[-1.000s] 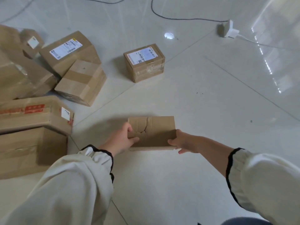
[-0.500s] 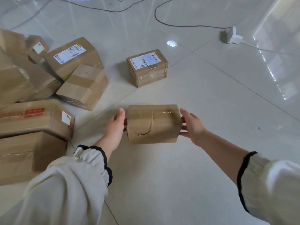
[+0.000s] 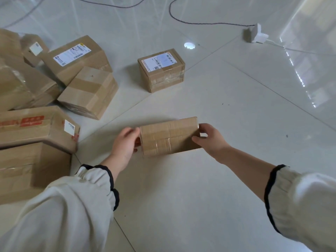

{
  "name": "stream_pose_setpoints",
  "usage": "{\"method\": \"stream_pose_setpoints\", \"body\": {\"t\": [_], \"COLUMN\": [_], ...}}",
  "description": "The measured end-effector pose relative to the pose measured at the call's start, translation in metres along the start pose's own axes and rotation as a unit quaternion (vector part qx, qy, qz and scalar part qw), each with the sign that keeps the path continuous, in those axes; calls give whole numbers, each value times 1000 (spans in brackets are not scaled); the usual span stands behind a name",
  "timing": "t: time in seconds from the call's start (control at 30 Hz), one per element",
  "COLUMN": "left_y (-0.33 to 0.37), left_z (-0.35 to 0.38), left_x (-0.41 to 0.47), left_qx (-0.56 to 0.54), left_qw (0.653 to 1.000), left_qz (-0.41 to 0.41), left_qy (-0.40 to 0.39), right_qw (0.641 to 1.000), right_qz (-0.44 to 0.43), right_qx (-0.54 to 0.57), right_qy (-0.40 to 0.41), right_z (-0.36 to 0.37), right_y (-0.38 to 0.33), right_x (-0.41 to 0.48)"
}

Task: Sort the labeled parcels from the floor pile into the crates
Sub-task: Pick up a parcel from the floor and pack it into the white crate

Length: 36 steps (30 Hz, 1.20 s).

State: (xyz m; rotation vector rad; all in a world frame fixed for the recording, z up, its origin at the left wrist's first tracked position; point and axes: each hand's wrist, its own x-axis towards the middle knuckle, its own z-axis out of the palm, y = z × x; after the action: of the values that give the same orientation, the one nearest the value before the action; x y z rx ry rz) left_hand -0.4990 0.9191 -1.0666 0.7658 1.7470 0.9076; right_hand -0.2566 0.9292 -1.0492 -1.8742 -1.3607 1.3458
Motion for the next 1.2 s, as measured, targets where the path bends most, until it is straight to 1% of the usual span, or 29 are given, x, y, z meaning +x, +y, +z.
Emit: {"method": "stream_pose_setpoints", "body": {"t": [0.03, 0.07, 0.13, 0.2, 0.23, 0.33, 0.4, 0.47, 0.53, 0.57, 0.6, 0.63, 0.67, 0.7, 0.73, 0.77, 0.83, 0.87, 0.9, 0.93, 0.97, 1.0, 1.03, 1.1, 1.2], "left_y": [-1, -3, -14, -27, -29, -28, -26, -24, -15, -6, 3, 13, 20, 24, 26, 24, 11, 4, -1, -4, -7, -9, -10, -9, -4], "left_z": [-2, -4, -8, -11, -12, -12, -10, -9, -11, -13, -13, -13, -11, -7, -4, -2, -4, -6, -9, -10, -9, -7, -4, 1, 4], "left_x": [2, 4, 8, 11, 10, 12, 11, 10, 16, 24, 32, 38, 43, 44, 43, 39, 33, 28, 23, 15, 7, -1, -6, -9, -7], "left_qx": [-48, -53, 58, 180, 216, 249, 243, 206, 205, 222, 233, 243, 250, 265, 288, 312, 346, 351, 348, 336, 326, 316, 309, 296, 299], "left_qw": [998, 998, 998, 983, 976, 968, 969, 978, 978, 974, 970, 966, 961, 953, 942, 930, 914, 911, 911, 911, 908, 903, 899, 899, 894], "left_qz": [-20, -26, -4, 15, 22, 28, 33, 24, 36, 52, 66, 71, 80, 90, 108, 126, 137, 125, 94, 50, -3, -48, -75, -89, -97], "left_qy": [19, 30, 19, -12, -25, -35, -33, -30, -14, -12, -25, -52, -84, -116, -137, -148, -163, -177, -201, -233, -263, -287, -302, -311, -319], "right_qw": [1000, 1000, 997, 988, 984, 982, 981, 983, 976, 964, 947, 928, 909, 895, 889, 893, 913, 929, 945, 958, 969, 977, 982, 987, 986], "right_qz": [-6, -7, -2, 18, 30, 47, 59, 95, 180, 236, 292, 332, 352, 354, 343, 328, 301, 284, 265, 244, 219, 194, 171, 147, 147], "right_qx": [1, -9, -77, -151, -167, -175, -176, -144, -108, -90, -58, -10, 49, 103, 142, 164, 184, 177, 159, 137, 111, 88, 73, 59, 75], "right_qy": [0, -3, -13, -35, -45, -62, -63, -56, -56, -78, -119, -170, -218, -252, -266, -262, -203, -156, -107, -65, -40, -31, -30, -33, -37], "right_z": [-1, -2, 1, 5, 7, 5, 4, 7, 6, 6, 5, 6, 9, 12, 17, 22, 30, 33, 34, 35, 35, 36, 36, 36, 34], "right_y": [0, 2, 8, 17, 20, 21, 19, 19, 22, 23, 24, 24, 23, 22, 20, 19, 14, 12, 10, 8, 7, 7, 5, 5, 6], "right_x": [-2, -3, -6, -10, -11, -10, -5, 0, -1, -3, -7, -14, -19, -23, -24, -23, -17, -12, -8, -4, 1, 5, 8, 11, 9]}}
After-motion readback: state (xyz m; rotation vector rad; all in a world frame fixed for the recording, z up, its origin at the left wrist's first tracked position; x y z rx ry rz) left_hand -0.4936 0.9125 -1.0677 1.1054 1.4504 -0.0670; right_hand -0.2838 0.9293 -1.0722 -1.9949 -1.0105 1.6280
